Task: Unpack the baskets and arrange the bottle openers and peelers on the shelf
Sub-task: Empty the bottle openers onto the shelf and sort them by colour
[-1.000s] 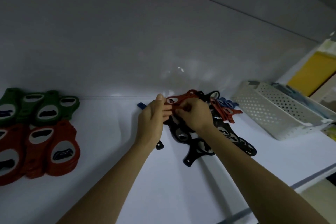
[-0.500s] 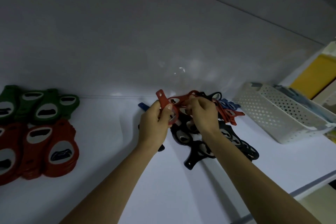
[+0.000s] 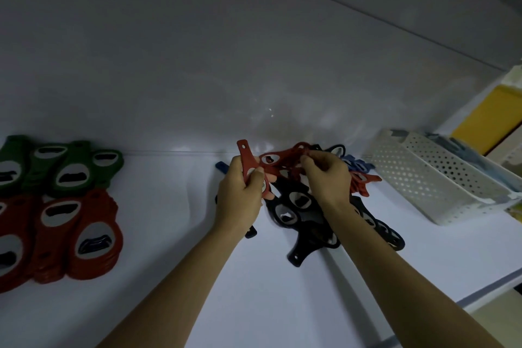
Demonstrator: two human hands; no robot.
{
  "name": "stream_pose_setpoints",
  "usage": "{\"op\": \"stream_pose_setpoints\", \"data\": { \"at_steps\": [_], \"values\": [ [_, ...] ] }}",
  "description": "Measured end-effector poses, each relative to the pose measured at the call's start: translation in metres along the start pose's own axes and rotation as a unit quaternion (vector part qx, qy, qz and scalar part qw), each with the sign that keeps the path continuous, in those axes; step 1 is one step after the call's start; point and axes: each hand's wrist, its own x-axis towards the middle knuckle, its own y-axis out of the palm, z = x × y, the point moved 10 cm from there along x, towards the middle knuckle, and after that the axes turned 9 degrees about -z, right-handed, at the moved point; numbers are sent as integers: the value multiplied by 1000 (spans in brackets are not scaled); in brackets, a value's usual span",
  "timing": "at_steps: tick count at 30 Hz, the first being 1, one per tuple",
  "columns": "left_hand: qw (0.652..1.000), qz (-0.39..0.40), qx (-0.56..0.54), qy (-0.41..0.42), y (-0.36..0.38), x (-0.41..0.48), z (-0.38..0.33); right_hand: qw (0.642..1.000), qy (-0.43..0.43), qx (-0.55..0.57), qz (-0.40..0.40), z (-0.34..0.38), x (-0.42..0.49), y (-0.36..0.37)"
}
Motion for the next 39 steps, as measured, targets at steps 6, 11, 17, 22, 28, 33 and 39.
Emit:
{"op": "stream_pose_setpoints", "data": {
  "at_steps": [6, 11, 17, 22, 28, 33, 39],
  "values": [
    [999, -6, -38, -31, 1, 3, 6, 989, -108, 92, 47, 59, -37, 11],
    [996, -52, -58, -51, -9, 9, 14, 928, -290, 62, 225, 93, -96, 44],
    [997, -54, -43, -21, -6, 8, 12, 991, -101, 31, 78, 40, -30, 27],
    [998, -34, -49, -15, -3, 7, 10, 910, -151, -322, 215, -14, 9, 53],
    [999, -40, -33, -1, -7, 6, 8, 916, -185, -337, 110, -1, 23, 28],
    [998, -55, -34, -6, -9, 5, 7, 943, 199, 245, 108, -18, 8, 18],
    [998, -51, -25, -1, -8, 2, 3, 935, 122, 172, 285, 13, -41, 50]
  ]
}}
